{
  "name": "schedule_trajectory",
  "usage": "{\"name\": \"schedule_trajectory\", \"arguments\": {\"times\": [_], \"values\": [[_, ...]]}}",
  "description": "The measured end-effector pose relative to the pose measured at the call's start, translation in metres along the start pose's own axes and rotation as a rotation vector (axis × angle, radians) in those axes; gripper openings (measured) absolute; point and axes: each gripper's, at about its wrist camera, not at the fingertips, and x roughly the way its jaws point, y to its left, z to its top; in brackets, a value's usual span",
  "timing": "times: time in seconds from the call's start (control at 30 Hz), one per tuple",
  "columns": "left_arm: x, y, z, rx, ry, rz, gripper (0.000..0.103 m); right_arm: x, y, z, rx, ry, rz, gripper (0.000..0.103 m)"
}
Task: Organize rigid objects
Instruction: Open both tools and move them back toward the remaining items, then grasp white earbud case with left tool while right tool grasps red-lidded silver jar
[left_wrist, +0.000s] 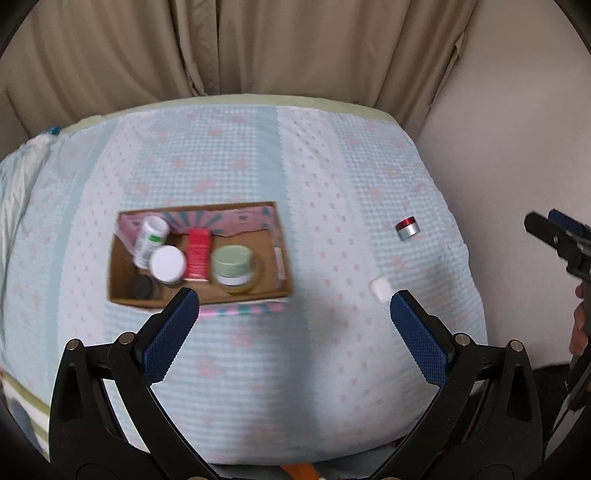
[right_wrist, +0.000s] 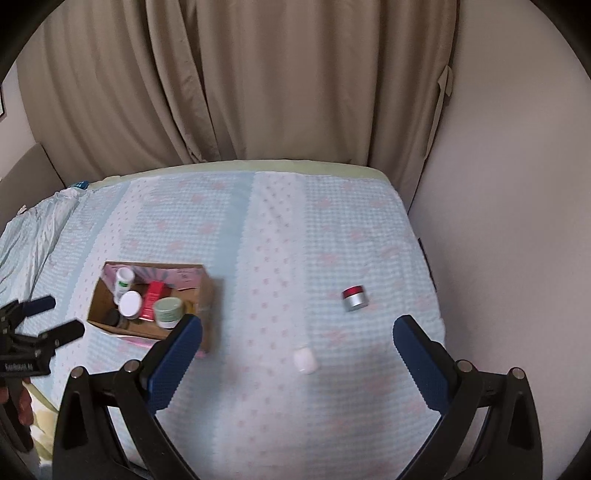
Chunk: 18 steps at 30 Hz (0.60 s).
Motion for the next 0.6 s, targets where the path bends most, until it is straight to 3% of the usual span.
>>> {"name": "schedule_trajectory", "arguments": {"times": [0.13,0.23,0.3,0.47,0.6], "values": [[0.033,-0.05,-0.007,-0.052,0.038,0.017,0.103,0.019,-0.039,0.009,-0.047,0.017,-0.021,0.103],[0.058,-0.08,-0.014,-0.096,0.075,0.08,0.103,0.041,-0.066,0.018,-0.043,0.038,0.003,0.103],[0.073,-0.094,-0.018,-0.134,0.095,0.078,0.103,0.055,-0.08,0.023,-0.024,0.057,0.019,0.103],[0.133,-0.131,-0.038,-0.192,0.15,0.126,0.103,0.102,-0.101,0.031,0.004,0.106,0.042,0.103],[0.192,-0.154,-0.054,-0.224,0.198,0.12,0.103,0.14,-0.109,0.028,-0.008,0.142,0.054,0.103]]}}
